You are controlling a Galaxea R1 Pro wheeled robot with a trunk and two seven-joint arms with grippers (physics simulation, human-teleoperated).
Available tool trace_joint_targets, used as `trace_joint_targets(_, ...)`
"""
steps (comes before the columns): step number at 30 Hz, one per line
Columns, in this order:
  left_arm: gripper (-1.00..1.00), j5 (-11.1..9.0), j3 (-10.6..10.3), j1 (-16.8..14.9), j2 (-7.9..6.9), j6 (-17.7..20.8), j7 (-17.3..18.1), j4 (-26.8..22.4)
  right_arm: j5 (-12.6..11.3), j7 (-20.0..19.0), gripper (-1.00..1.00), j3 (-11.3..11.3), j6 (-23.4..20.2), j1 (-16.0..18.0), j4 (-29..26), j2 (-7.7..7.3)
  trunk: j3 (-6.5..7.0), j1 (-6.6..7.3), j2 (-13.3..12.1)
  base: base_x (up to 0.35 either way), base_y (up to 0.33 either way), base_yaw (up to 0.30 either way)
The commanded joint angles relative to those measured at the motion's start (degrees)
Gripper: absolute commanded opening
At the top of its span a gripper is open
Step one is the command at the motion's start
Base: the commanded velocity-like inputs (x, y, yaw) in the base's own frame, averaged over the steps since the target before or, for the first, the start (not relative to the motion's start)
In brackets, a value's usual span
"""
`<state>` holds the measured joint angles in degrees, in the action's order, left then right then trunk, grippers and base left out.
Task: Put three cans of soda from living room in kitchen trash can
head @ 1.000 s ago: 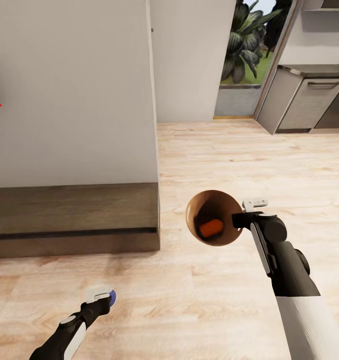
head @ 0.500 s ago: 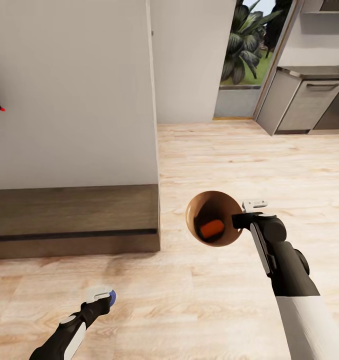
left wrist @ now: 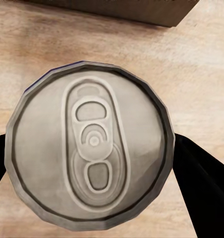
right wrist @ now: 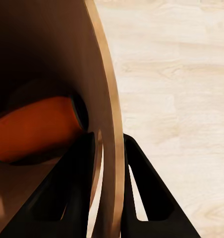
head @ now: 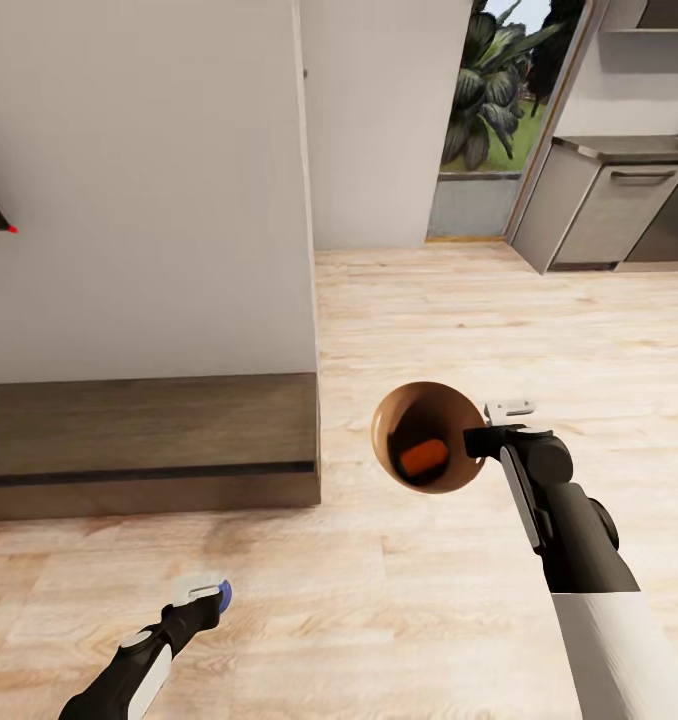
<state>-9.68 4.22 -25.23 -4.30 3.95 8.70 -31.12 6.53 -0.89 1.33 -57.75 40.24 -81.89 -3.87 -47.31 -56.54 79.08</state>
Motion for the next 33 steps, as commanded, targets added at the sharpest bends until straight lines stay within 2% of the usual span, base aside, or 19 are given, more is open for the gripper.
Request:
trace_joint_targets(1,-1.0,0.01,0.0,0.0,0.0,0.0,0.01,0.01,-0.47,-0.26,-1.0,-0.02,0.01,0.02,-0.02,0.01,0.19,0.23,-0.42,0.0,0.0,0.0)
trace_joint_targets(21,-1.0,0.01,-0.02,0.0,0.02,0.0,0.19,-0.04,-0.47,-0.26,-1.0,-0.02,0.01,-0.03,0.13,0.03,4.04,4.62,-8.44,0.0,0.0,0.0)
trace_joint_targets(26,-1.0,-0.03,0.06,0.0,0.01,-0.09,1.39,-1.71,-0.38,-0.21,-1.0,-0.02,0.01,-0.23,0.59,0.05,4.06,4.62,-8.44,0.0,0.0,0.0)
trace_joint_targets(27,-1.0,-0.05,0.14,0.0,0.0,-0.02,3.06,-2.51,-0.32,-0.19,-1.0,-0.02,0.01,-0.3,1.02,0.03,4.06,4.62,-8.44,0.0,0.0,0.0)
trace_joint_targets(29,-1.0,-0.06,0.43,0.0,-0.04,0.9,9.17,-4.17,-0.25,-0.14,-1.0,-0.02,0.01,-0.39,1.94,0.02,4.06,4.62,-8.44,0.0,0.0,0.0)
trace_joint_targets(30,-1.0,-0.06,0.51,0.0,-0.07,1.38,10.97,-4.55,-0.24,-0.12,-1.0,-0.02,0.01,-0.41,2.23,0.02,4.06,4.62,-8.44,0.0,0.0,0.0)
trace_joint_targets(31,-1.0,-0.07,0.61,0.0,-0.14,2.61,14.53,-5.22,-0.19,-0.09,-1.0,-0.05,0.01,-0.48,2.85,0.01,4.06,4.62,-8.44,0.0,0.0,0.0)
trace_joint_targets(32,-1.0,-0.07,0.81,0.0,-0.37,6.45,22.74,-7.04,-0.07,0.03,-1.0,-0.06,0.05,-0.57,4.62,-0.06,4.06,4.62,-8.44,0.0,0.0,0.0)
trace_joint_targets(33,-1.0,-0.07,0.82,0.0,-0.42,6.85,23.77,-7.29,0.02,0.04,-1.0,-0.05,0.06,-0.57,4.84,-0.04,4.06,4.62,-8.44,0.0,0.0,0.0)
